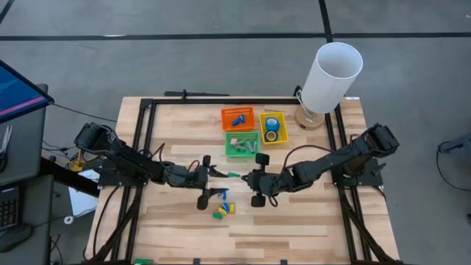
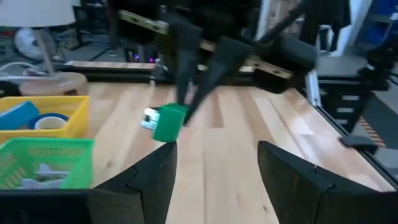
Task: Pick and place Stapler, Stapler remover, tape
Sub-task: Put the green stapler into the orange bin
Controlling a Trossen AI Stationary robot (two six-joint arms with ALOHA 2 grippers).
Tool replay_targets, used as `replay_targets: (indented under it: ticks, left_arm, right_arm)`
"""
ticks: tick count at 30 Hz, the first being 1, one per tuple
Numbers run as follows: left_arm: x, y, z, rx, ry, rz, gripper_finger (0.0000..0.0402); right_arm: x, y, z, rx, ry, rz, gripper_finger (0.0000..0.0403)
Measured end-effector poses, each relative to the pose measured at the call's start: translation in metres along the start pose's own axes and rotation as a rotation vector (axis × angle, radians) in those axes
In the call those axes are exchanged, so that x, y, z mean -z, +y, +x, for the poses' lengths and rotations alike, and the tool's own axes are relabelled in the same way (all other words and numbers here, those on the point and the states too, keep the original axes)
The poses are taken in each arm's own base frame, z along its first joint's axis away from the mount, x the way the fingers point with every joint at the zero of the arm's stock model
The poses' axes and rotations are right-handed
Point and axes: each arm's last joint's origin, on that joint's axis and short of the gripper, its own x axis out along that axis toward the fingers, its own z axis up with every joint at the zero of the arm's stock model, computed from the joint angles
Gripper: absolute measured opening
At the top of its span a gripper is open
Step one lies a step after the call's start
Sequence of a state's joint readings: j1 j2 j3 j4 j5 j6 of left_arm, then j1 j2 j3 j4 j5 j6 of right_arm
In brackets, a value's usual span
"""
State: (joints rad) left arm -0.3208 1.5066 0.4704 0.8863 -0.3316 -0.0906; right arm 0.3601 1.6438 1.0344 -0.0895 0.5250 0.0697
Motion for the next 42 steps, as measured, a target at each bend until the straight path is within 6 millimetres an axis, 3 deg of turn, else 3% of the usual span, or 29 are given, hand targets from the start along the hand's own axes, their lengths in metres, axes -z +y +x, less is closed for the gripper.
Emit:
replay_targets:
  ticks: [8,17,25,33,42]
  left_arm:
    - [-0.008,0.013,0.006,-0.051,-0.032,-0.018,0.0214]
    - [-0.010,0.012,0.008,0.050,-0.029,-0.018,0.0214]
    - [-0.009,0.006,0.007,0.157,-0.030,0.100,0.0214]
    - [-0.010,0.008,0.007,0.091,-0.040,0.255,0.0214]
    - [-0.029,0.005,0.015,0.049,-0.102,0.288,0.0214]
  right_arm:
    - [-0.003,0.014,0.000,-0.070,-0.061,-0.068,0.0000]
    - [-0.006,0.015,-0.001,-0.071,-0.088,-0.112,0.0000]
    - [-0.010,0.015,-0.001,-0.071,-0.124,-0.105,0.0000]
    - [-0.014,0.014,-0.001,-0.074,-0.161,-0.108,0.0000]
    - [-0.014,0.012,0.000,-0.068,-0.165,-0.108,0.0000]
